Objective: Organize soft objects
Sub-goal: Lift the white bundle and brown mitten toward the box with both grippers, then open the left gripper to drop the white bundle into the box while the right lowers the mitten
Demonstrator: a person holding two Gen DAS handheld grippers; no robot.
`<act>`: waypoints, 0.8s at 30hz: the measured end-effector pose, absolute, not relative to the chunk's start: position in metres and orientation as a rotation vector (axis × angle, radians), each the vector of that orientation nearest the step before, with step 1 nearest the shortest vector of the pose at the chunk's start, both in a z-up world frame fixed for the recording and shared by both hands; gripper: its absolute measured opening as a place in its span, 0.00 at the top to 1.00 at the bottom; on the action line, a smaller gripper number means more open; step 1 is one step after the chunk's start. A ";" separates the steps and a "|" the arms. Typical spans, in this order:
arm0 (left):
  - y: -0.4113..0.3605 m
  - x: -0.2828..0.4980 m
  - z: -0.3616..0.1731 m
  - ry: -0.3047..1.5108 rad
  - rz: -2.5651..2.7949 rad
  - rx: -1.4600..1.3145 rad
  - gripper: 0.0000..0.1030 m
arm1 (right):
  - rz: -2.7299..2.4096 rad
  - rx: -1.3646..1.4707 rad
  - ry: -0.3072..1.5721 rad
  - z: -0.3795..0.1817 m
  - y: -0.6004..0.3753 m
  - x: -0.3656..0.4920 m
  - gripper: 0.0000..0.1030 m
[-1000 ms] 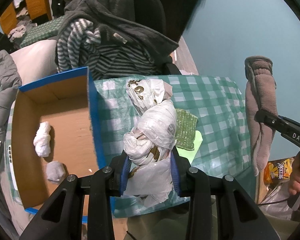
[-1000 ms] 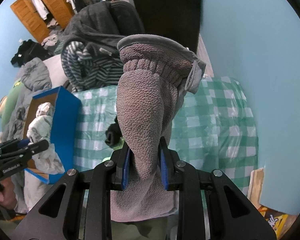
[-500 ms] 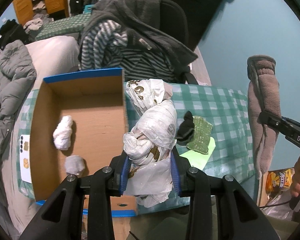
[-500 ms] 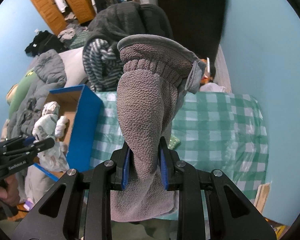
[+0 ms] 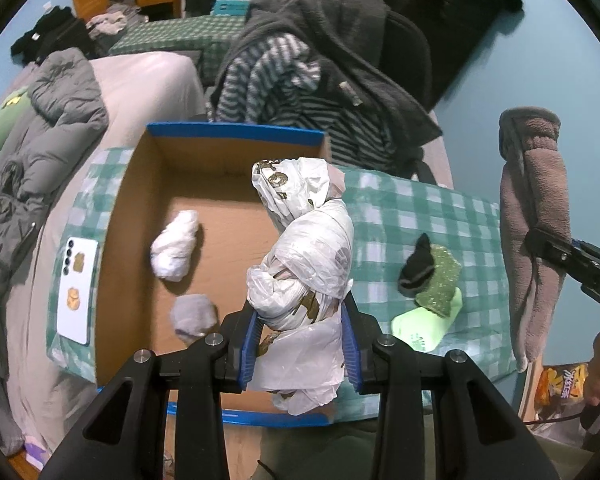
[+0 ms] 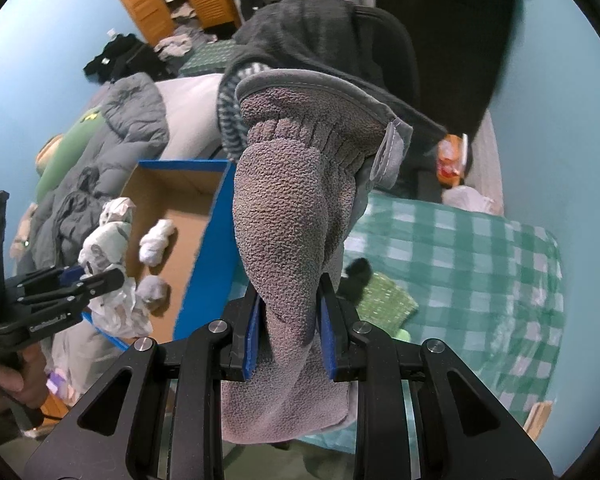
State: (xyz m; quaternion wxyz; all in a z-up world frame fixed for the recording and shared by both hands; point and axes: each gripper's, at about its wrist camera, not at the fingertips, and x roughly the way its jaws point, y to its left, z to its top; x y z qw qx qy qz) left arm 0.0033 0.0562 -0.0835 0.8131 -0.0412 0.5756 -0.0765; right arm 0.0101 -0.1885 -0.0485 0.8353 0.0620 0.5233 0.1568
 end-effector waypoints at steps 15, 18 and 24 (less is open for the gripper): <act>0.111 0.016 -0.128 1.304 -0.045 -0.103 0.65 | 0.477 0.075 1.143 -0.059 -0.115 0.036 0.77; 0.118 0.019 -0.137 1.318 -0.031 -0.110 0.65 | 0.506 0.058 1.151 -0.061 -0.099 0.039 0.77; 0.124 0.021 -0.154 1.353 -0.020 -0.104 0.65 | 0.549 0.020 1.167 -0.065 -0.072 0.043 0.77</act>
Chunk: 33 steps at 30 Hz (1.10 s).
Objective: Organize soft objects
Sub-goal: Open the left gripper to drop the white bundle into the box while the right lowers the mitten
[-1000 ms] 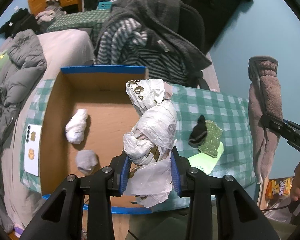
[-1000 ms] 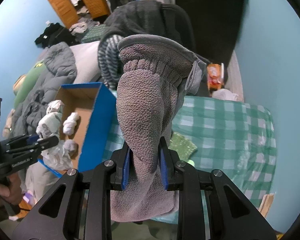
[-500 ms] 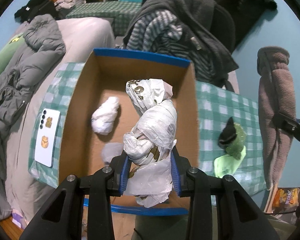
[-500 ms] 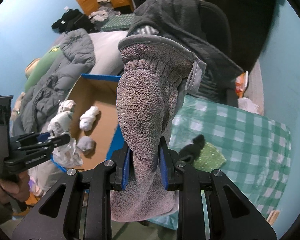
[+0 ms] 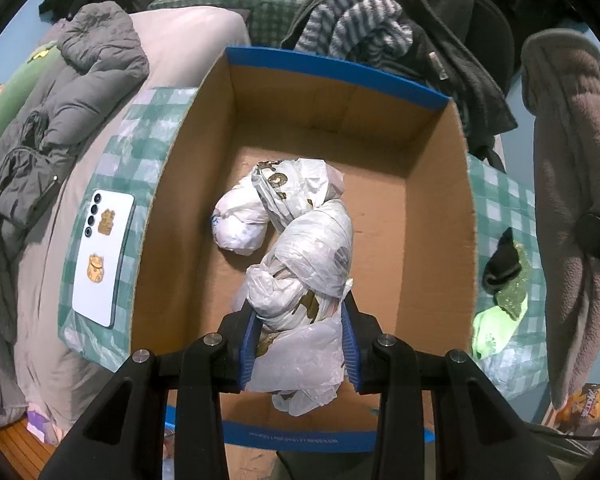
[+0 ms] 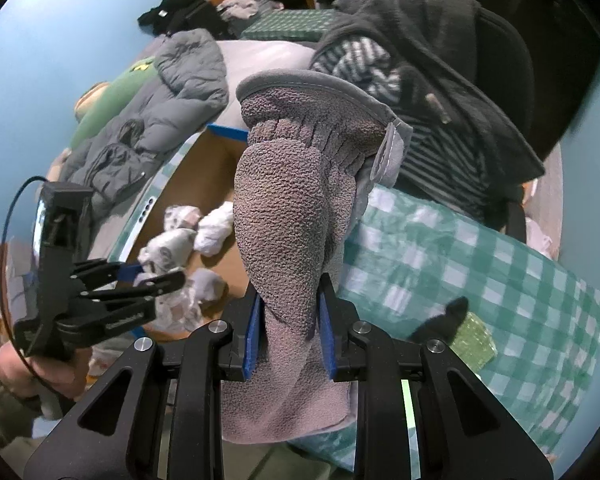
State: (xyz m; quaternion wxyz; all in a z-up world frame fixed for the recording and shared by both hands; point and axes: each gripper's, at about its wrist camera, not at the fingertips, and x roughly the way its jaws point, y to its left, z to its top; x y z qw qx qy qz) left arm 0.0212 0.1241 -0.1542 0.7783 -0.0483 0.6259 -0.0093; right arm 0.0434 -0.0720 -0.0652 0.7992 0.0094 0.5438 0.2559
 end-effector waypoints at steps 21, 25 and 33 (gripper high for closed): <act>0.143 0.016 -0.166 1.395 0.026 -0.107 0.48 | 0.636 -0.036 1.234 -0.094 -0.006 0.058 0.77; 0.154 0.010 -0.162 1.389 0.047 -0.135 0.48 | 0.668 -0.054 1.254 -0.102 0.009 0.058 0.77; 0.170 -0.004 -0.156 1.376 0.074 -0.166 0.48 | 0.687 -0.089 1.279 -0.122 0.040 0.059 0.77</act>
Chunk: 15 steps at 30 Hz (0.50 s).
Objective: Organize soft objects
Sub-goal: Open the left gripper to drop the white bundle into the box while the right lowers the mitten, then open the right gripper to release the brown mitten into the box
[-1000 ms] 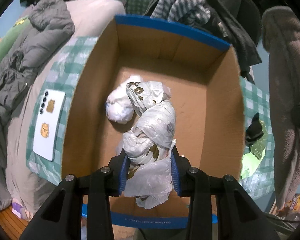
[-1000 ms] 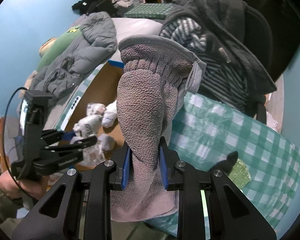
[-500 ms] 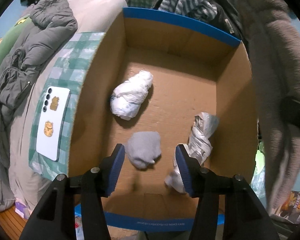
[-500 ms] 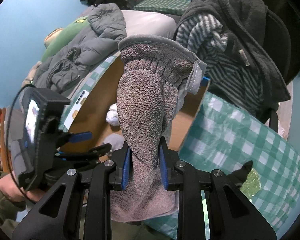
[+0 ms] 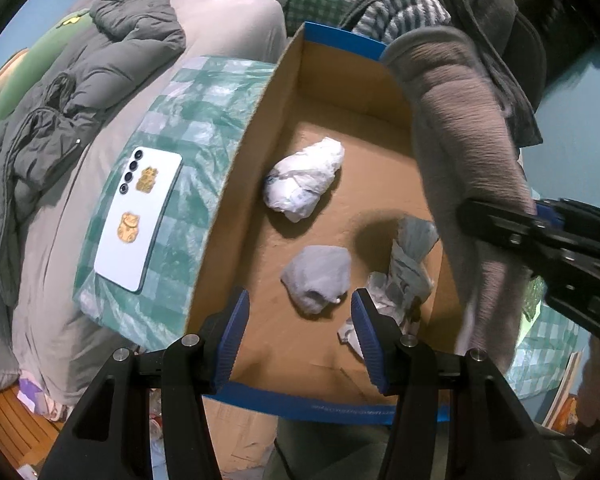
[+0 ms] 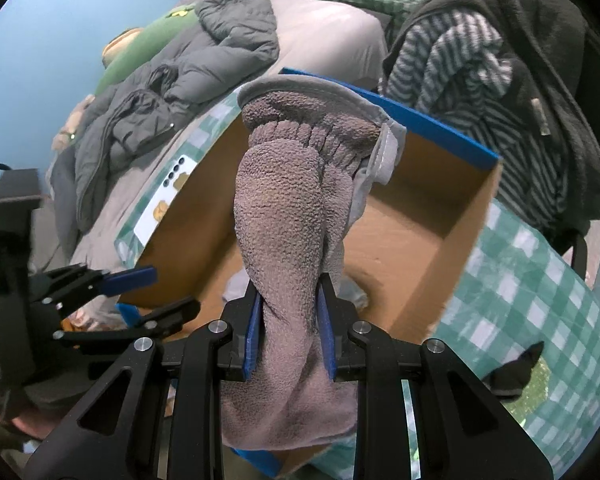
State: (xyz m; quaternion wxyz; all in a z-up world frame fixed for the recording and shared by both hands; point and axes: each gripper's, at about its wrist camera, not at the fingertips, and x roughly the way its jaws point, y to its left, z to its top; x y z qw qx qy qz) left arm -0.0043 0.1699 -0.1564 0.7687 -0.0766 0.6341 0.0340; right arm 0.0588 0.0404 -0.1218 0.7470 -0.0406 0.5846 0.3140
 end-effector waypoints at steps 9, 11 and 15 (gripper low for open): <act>0.177 -0.013 -0.149 1.364 0.092 -0.174 0.48 | 0.685 -0.104 1.310 -0.136 0.049 0.062 0.58; 0.177 -0.013 -0.147 1.360 0.091 -0.174 0.47 | 0.681 -0.100 1.314 -0.136 0.049 0.061 0.55; 0.175 -0.015 -0.142 1.353 0.087 -0.173 0.47 | 0.672 -0.094 1.304 -0.134 0.047 0.060 0.49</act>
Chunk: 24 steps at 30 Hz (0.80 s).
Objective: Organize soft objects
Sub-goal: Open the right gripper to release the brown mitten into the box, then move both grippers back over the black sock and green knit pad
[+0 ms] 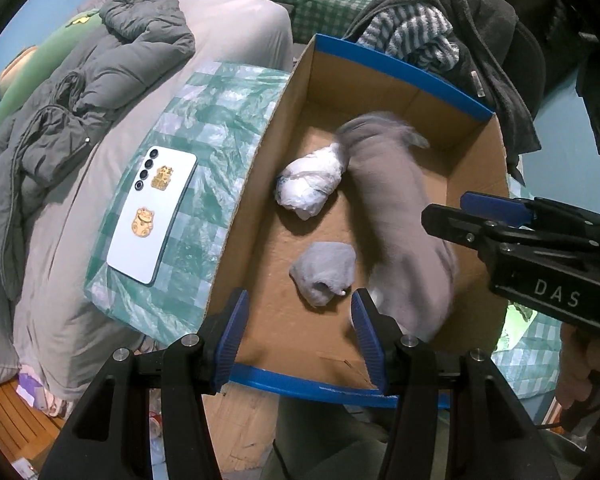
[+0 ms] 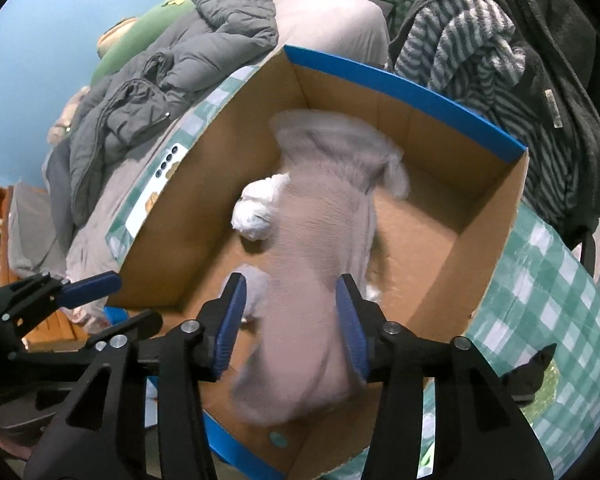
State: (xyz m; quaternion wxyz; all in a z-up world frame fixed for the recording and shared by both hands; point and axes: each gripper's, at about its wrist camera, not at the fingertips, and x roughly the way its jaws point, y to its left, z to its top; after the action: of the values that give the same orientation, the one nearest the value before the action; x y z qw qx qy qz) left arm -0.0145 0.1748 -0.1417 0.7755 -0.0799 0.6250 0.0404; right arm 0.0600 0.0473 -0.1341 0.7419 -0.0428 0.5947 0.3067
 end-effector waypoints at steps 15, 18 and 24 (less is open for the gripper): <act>0.150 -0.015 -0.117 1.311 0.035 -0.171 0.46 | 0.607 -0.029 1.290 -0.116 0.006 0.045 0.40; 0.141 -0.015 -0.113 1.302 0.015 -0.151 0.46 | 0.593 -0.017 1.287 -0.111 -0.005 0.042 0.38; 0.124 -0.014 -0.108 1.294 -0.020 -0.133 0.44 | 0.545 0.031 1.273 -0.103 -0.036 0.036 0.35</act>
State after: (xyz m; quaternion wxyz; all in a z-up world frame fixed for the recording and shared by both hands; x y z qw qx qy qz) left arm -0.0137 0.1243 -0.1080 0.7959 -0.0619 0.6022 -0.0094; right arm 0.0358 -0.0358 -0.1033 0.7696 0.0143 0.5870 0.2511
